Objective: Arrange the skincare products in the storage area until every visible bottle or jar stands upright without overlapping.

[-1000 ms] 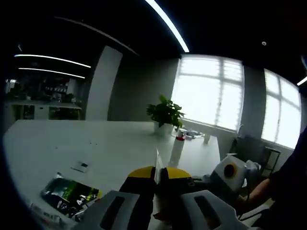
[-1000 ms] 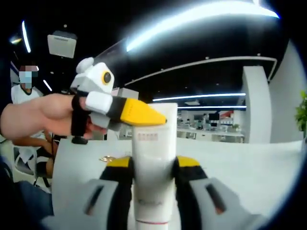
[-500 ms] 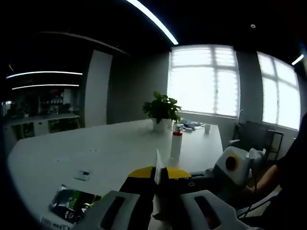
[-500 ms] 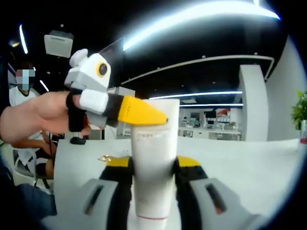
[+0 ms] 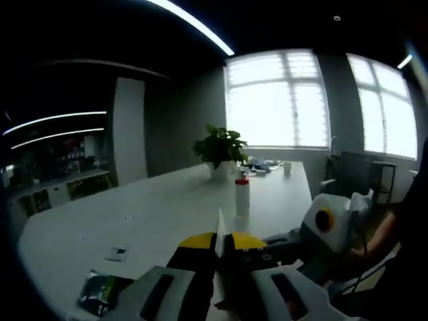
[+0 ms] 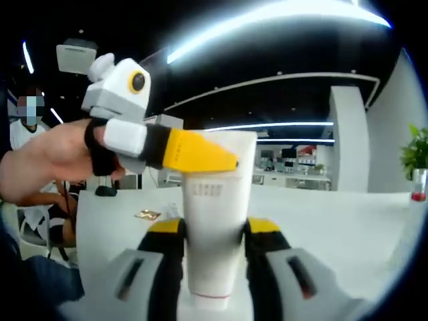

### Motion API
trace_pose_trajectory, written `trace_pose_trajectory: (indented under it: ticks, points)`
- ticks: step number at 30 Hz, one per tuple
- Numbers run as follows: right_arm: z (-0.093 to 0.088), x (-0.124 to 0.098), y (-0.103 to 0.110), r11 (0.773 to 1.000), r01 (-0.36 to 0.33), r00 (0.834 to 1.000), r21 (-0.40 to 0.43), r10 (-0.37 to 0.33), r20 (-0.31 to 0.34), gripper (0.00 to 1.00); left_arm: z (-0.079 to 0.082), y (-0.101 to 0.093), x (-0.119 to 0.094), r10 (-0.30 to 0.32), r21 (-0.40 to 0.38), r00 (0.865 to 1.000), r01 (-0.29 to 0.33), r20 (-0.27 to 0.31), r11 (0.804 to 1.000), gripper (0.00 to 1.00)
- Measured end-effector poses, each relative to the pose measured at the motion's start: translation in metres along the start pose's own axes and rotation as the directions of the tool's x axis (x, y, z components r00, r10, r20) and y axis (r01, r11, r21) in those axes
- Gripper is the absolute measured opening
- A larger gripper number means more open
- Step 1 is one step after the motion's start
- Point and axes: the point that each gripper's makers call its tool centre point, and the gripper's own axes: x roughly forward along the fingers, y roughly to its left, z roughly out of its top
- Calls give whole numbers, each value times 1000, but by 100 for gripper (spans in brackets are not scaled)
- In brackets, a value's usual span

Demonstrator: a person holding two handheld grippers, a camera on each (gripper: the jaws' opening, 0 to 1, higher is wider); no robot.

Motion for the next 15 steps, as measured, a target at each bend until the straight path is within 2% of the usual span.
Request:
trace_pose_trajectory:
  ticks: [9,15]
  points:
    - [-8,-3,-3,998,44,999,33,-44,-17,44,1,-5,2,19,37,1000,-19,-10,999,6]
    - [-11,-4,-7,996,74,997,42,-73,-28,40,1,-7,5,48,83,999,-46,-20,996,6]
